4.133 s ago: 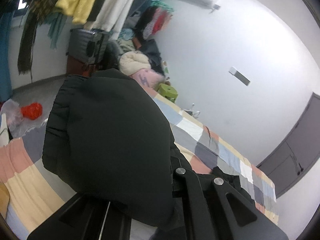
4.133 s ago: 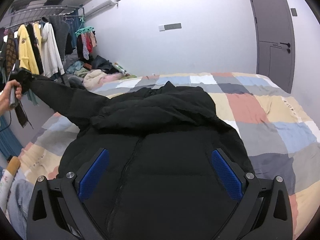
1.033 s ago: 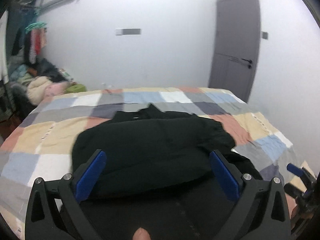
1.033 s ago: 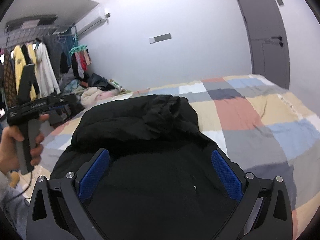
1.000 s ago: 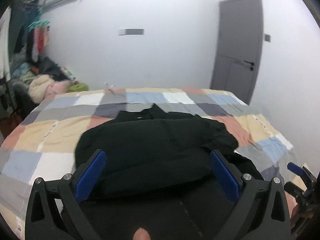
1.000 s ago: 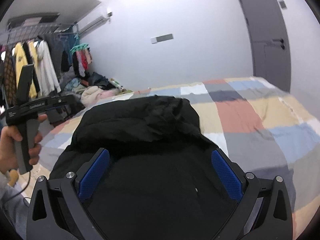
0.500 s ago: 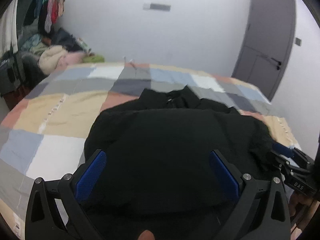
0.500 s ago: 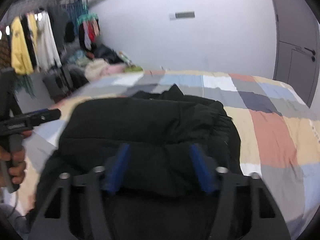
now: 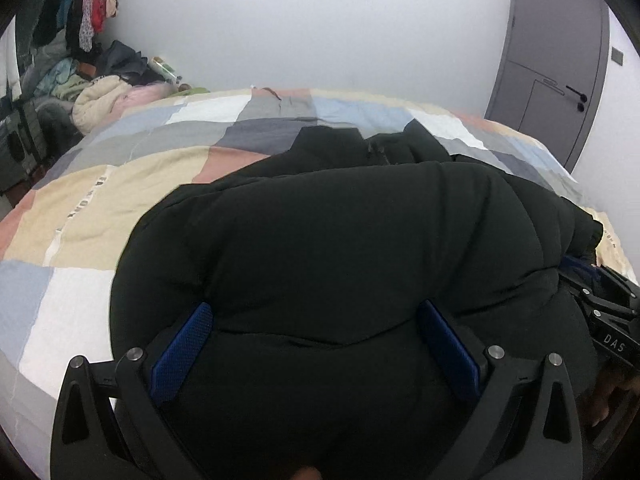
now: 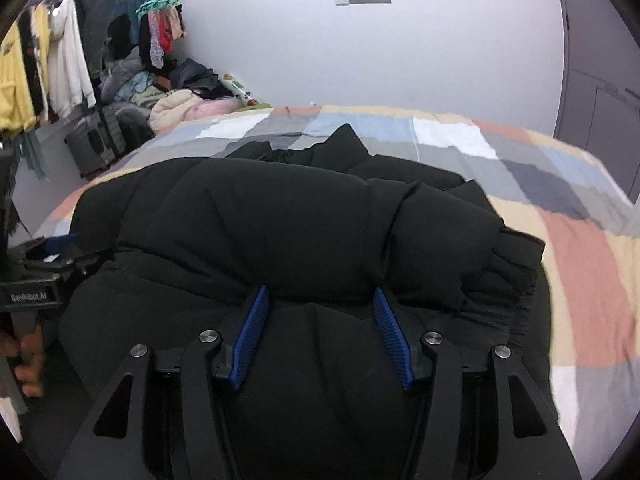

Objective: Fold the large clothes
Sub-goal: 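Grasp the jacket's hem edge with the right gripper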

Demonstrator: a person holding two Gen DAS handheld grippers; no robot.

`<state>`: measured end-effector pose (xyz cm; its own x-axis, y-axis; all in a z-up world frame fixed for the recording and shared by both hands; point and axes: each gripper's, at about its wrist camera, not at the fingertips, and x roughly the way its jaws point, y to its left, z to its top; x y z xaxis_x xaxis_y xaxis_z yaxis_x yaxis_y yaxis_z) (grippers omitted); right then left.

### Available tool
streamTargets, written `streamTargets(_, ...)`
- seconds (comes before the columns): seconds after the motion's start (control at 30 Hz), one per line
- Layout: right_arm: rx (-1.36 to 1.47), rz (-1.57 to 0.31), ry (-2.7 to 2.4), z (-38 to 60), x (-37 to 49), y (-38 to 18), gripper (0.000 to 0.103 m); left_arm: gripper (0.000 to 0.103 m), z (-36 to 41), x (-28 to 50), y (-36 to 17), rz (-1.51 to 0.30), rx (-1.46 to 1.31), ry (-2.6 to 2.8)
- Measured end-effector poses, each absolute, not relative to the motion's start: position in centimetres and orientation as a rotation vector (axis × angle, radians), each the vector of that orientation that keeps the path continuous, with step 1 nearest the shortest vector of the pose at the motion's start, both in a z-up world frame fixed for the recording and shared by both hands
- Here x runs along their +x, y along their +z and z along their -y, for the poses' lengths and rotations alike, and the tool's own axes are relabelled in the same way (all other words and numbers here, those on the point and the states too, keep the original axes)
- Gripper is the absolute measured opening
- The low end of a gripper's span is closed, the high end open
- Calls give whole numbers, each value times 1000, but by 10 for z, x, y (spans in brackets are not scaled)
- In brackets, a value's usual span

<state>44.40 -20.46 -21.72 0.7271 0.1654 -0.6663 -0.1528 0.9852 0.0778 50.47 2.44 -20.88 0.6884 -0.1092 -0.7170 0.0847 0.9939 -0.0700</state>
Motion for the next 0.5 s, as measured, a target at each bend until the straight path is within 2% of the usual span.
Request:
streamTargets(0.3,19,-785,180,204,450,-223,53,103,-25,497,-207,-807,-18,-97)
streamTargets(0.5,-6,-731,262,215,405,-195,56,103,-57,428,-178,-711,13,-41)
